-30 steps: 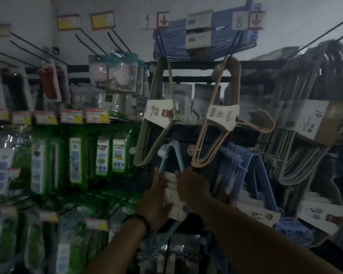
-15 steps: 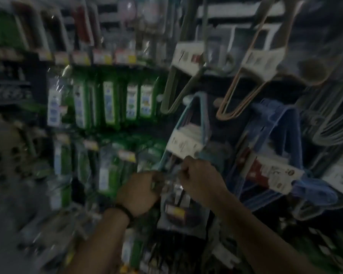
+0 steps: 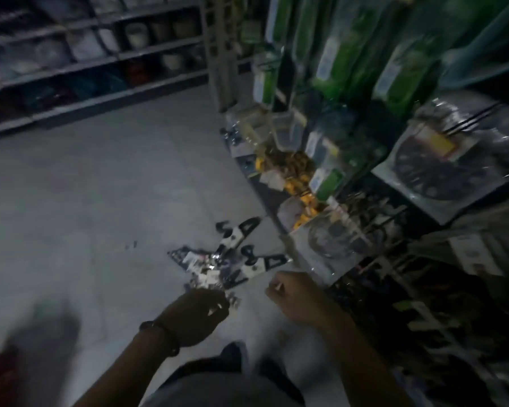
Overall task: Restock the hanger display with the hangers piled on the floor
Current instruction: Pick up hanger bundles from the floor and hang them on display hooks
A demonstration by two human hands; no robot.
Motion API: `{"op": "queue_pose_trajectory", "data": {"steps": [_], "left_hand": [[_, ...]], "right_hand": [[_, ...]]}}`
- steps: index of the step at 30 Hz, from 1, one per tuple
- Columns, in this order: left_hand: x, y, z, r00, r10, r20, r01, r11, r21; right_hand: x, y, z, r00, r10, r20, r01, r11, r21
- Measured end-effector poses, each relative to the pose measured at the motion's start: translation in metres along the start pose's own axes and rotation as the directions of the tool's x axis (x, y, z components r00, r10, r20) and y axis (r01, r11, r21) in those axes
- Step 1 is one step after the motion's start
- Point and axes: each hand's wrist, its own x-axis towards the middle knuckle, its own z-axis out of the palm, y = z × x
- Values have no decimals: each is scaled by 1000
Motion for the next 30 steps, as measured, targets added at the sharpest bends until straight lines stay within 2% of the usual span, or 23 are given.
{"op": "queue_pose_trajectory", "data": {"steps": [3,6,11,16,21,23,26,30], "left_hand": [[-33,-41,13,992,-130,5,130,990,-61],[-38,-67,16,983,-182,2,181,978,-103],[-12,-118,1,982,-187,42,191,966,-174],[28,-204,-30,989,-138,52,147,957,-251],[98,-321,-39,970,-136,203,189,944,-272],[137,-364,-37,953,-175,247,234,944,-232],[207,-415,-24,941,-249,230,291,941,-171],[313,-464,23,918,-297,262,339,931,-132]], "right_hand": [[3,-9,34,993,32,109,-29,999,-28],[16,-26,55,982,39,186,-31,998,-45],[79,-61,80,968,84,236,-54,990,-133],[178,-112,116,961,142,238,-93,974,-205],[303,-144,170,946,155,284,-109,979,-172],[355,-140,192,938,146,315,-100,983,-157],[435,-110,227,912,145,384,-82,981,-174],[549,-29,285,897,168,409,-63,964,-258]]}}
